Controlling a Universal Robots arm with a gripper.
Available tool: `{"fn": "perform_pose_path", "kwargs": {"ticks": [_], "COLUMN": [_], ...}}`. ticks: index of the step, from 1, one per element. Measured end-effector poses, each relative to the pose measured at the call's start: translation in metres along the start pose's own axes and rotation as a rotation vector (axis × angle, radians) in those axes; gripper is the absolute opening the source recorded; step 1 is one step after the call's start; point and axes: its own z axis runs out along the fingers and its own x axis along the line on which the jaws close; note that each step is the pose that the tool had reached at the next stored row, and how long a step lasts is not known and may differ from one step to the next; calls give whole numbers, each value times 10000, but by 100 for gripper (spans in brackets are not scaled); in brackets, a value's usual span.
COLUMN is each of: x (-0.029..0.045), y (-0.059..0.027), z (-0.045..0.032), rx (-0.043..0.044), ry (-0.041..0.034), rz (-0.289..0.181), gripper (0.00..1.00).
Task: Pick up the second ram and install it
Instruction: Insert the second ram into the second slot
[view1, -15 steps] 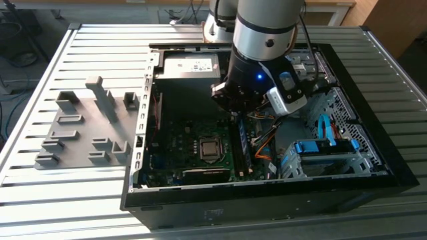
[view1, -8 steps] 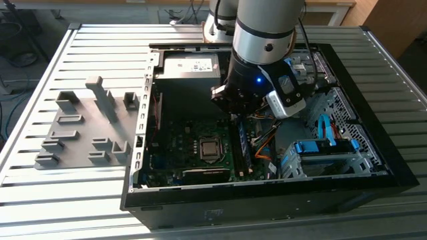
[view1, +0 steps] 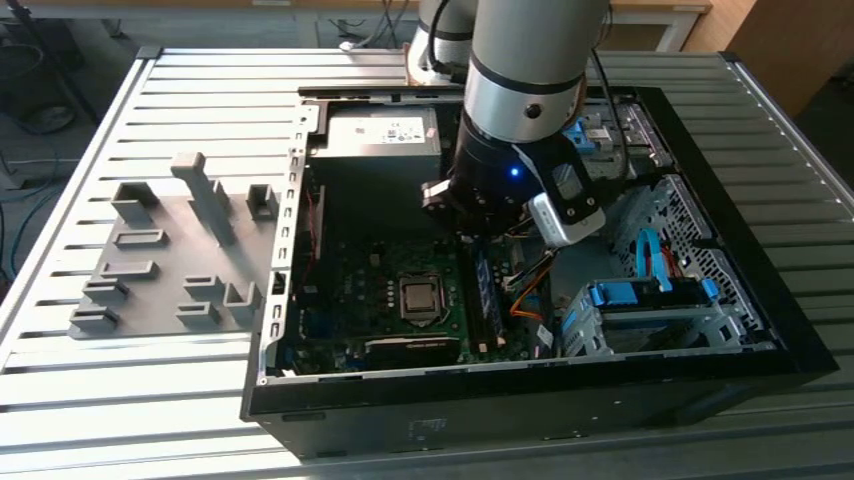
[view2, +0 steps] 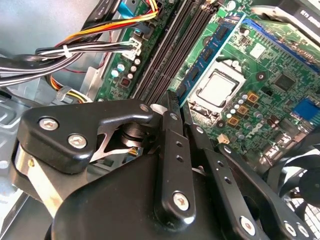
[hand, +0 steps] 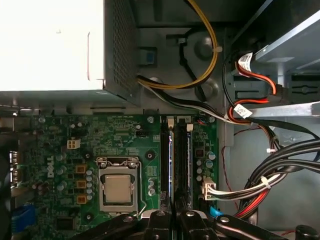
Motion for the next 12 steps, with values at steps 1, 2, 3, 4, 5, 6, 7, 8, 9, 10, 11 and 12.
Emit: {"fn": "perform_pose_path", "kwargs": {"ticks": [1,2,3,4,5,6,7,8,9,10,11,12], "x": [0,0,0,0,0,-1,0,-1,-1,-1,-1,-1], "y": [0,0,0,0,0,0,0,0,0,0,0,-1], "z": [8,16,23,32,41,51,58,65,73,82,90,98], "rx": [0,-1,0,0,-1,-1,0,-1,0,-1,-1,-1], "ry": [0,0,0,0,1,0,1,0,1,0,0,0], "rz": [3,6,9,10,12,13,14,15,15,16,17,20], "gripper": [14,14,14,14,14,14,14,14,14,14,14,14]}}
